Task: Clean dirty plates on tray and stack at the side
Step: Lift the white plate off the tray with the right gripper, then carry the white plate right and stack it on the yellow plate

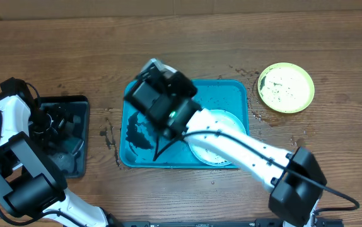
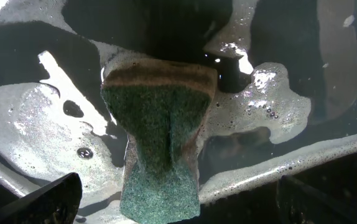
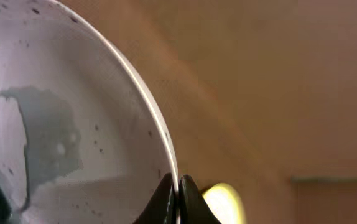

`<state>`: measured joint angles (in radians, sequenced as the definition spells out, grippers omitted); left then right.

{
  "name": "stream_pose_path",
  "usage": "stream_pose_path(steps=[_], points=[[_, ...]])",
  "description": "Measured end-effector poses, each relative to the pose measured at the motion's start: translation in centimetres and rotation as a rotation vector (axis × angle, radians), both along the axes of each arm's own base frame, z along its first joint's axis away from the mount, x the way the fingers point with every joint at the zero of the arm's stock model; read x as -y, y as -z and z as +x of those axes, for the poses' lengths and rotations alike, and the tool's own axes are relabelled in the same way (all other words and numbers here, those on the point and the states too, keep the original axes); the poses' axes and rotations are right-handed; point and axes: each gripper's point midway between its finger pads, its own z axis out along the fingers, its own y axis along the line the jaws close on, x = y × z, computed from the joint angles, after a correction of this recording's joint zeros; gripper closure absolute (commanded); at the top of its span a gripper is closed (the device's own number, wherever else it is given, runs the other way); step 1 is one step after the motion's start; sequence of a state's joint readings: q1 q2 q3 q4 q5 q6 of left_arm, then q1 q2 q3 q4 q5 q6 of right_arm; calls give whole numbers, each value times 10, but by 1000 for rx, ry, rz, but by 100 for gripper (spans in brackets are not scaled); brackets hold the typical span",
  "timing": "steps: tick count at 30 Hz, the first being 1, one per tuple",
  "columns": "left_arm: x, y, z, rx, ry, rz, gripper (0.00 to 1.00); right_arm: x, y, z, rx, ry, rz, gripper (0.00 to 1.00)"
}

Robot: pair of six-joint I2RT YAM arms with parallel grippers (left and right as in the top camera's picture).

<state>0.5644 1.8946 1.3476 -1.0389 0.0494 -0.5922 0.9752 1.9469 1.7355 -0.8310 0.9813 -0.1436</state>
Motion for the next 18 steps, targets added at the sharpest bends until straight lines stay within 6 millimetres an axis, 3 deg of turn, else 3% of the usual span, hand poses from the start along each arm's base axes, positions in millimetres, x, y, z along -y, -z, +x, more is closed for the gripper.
stream_pose_path(steps=[3, 8, 18], points=[[0, 0, 0, 1, 0, 0, 0, -17, -21, -4, 96, -42, -71, 96], [0, 0, 0, 0, 0, 0, 0, -28, -42, -6, 176, -64, -129, 96], [0, 0, 0, 0, 0, 0, 0, -26, -53, -8, 199, -74, -251, 96]])
